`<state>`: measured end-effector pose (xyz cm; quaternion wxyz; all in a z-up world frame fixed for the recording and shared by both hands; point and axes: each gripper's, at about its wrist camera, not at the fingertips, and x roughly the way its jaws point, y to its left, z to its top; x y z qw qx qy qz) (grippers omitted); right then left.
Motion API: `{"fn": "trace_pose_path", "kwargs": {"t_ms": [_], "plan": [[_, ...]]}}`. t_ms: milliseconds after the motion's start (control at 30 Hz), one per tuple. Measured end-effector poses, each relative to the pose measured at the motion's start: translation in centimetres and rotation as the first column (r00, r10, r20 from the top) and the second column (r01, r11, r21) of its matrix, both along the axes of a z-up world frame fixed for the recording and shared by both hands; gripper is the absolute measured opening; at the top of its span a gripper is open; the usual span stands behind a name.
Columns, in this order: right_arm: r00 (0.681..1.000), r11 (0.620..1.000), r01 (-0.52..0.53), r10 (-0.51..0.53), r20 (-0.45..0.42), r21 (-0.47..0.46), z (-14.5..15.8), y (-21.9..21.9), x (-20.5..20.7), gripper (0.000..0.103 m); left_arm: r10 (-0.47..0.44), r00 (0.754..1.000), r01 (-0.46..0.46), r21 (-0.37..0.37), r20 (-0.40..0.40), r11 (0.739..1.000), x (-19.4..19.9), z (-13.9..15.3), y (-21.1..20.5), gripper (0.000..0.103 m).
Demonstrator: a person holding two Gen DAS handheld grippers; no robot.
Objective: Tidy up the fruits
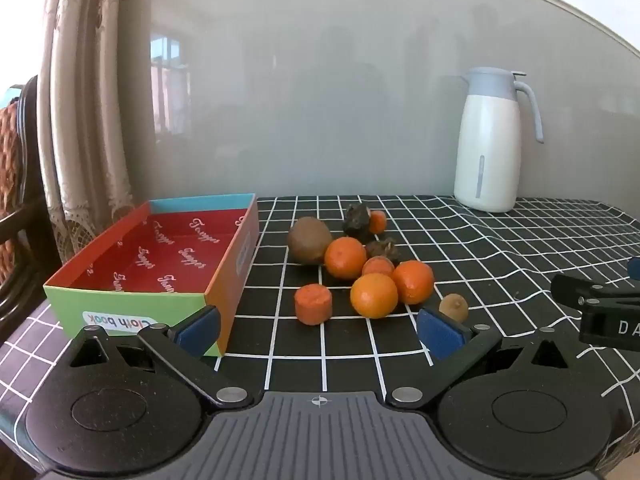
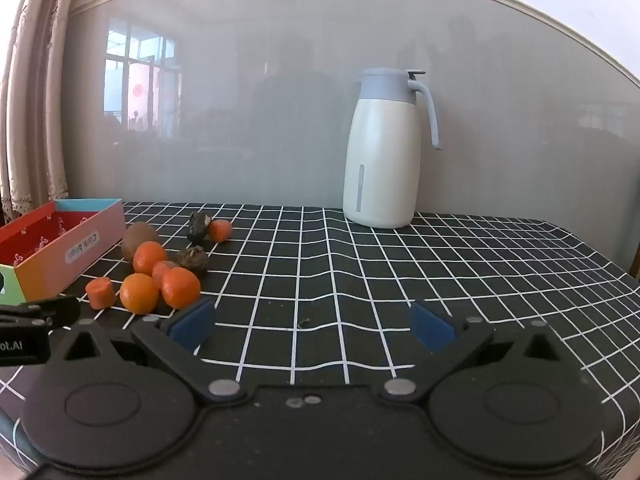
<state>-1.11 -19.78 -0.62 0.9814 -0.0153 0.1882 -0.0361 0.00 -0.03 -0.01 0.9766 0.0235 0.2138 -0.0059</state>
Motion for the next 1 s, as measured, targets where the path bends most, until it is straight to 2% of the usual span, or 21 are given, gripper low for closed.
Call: {"fn": "trace_pose_path", "kwargs": {"t_ms": [200, 233, 1000], "plan": [[1.000, 1.000, 0.006, -0.006, 0.002, 0.000, -0.01, 0.00, 0.04, 0.103, -0.015, 1.000, 0.014, 0.016, 0.009, 1.000, 0.01, -0.02, -0.23, 0.103], [1.000, 1.000, 0.007, -0.007, 0.002, 0.000, -0.01, 0.01, 0.04, 0.103, 0.001, 1.000, -0.001, 0.005, -0.008, 1.000, 0.34, -0.34, -0.26, 0.103], [1.000, 1.000, -0.003, 0.003, -0.007, -0.007, -0.24, 0.30, 0.23, 0.103, 0.000, 1.000, 0.000, 0.001, 0.005, 1.000, -0.02, 0.13, -0.08, 0.103]]}}
